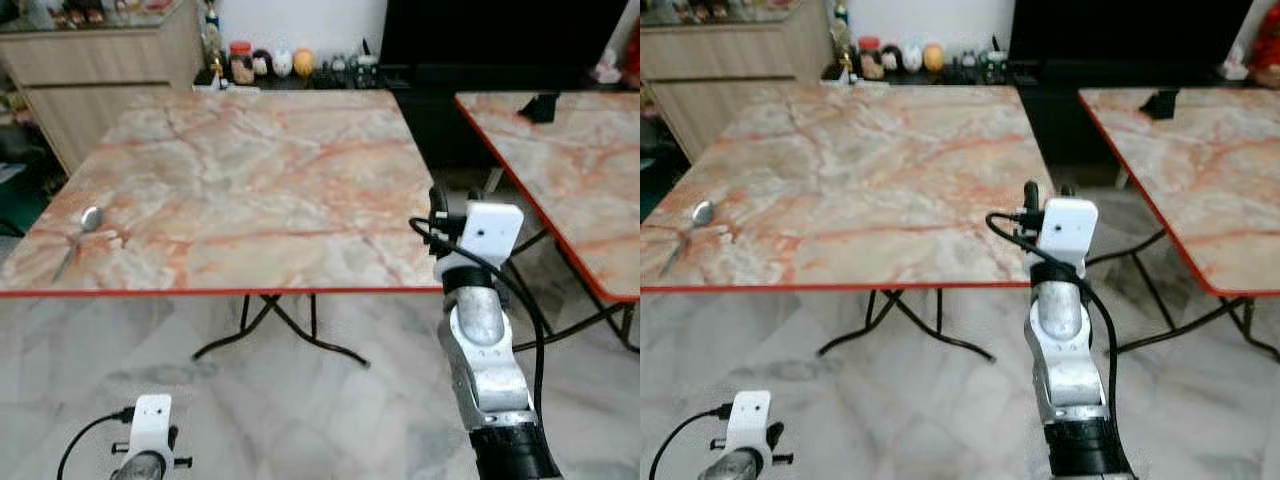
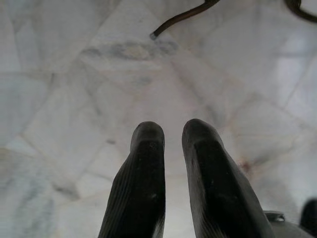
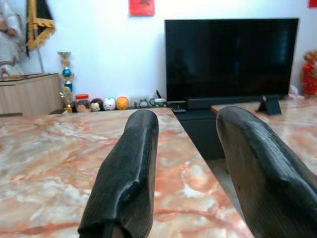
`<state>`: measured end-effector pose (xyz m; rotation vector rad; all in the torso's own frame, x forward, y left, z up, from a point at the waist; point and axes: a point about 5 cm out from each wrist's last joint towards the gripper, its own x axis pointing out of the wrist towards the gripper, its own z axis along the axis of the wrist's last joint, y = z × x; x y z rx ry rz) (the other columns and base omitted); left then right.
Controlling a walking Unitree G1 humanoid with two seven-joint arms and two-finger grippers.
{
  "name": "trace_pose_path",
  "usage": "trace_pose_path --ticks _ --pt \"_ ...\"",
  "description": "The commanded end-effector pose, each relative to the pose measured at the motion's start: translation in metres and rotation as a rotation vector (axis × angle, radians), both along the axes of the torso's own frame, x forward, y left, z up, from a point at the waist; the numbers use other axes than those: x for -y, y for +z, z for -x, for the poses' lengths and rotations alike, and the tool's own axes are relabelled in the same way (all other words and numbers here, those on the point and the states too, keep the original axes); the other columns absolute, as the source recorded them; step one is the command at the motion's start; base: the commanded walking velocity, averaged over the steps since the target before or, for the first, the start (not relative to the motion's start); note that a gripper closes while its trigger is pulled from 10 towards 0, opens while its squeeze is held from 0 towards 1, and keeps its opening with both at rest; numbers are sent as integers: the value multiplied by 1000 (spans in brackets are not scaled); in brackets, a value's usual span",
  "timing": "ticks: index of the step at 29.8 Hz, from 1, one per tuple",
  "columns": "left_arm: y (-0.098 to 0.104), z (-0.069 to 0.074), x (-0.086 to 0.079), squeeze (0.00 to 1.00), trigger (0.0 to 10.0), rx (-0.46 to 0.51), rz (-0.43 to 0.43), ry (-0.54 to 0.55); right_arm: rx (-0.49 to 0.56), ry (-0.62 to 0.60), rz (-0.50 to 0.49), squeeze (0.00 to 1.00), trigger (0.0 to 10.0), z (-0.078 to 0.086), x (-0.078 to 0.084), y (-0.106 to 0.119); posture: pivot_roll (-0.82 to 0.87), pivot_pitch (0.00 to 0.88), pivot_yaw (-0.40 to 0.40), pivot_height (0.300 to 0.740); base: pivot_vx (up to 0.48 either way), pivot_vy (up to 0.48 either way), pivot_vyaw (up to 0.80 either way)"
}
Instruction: Setting the table
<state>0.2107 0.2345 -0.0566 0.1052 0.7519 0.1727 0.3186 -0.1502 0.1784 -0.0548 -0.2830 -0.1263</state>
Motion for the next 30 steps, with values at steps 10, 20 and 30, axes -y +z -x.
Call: trace_pose_path --ticks 10,20,30 --pt "0 0 -1 0 10000 -6 -9 -2 4 -8 -18 0 10000 0 2 1 4 0 5 740 0 403 0" --pt "1 -2 -1 0 10000 -3 -9 5 4 -11 -16 0 10000 -1 4 1 7 0 3 740 0 402 0" --pt "1 -2 0 0 10000 0 -7 6 5 -5 -16 0 10000 -1 3 1 9 0 -4 740 0 403 0"
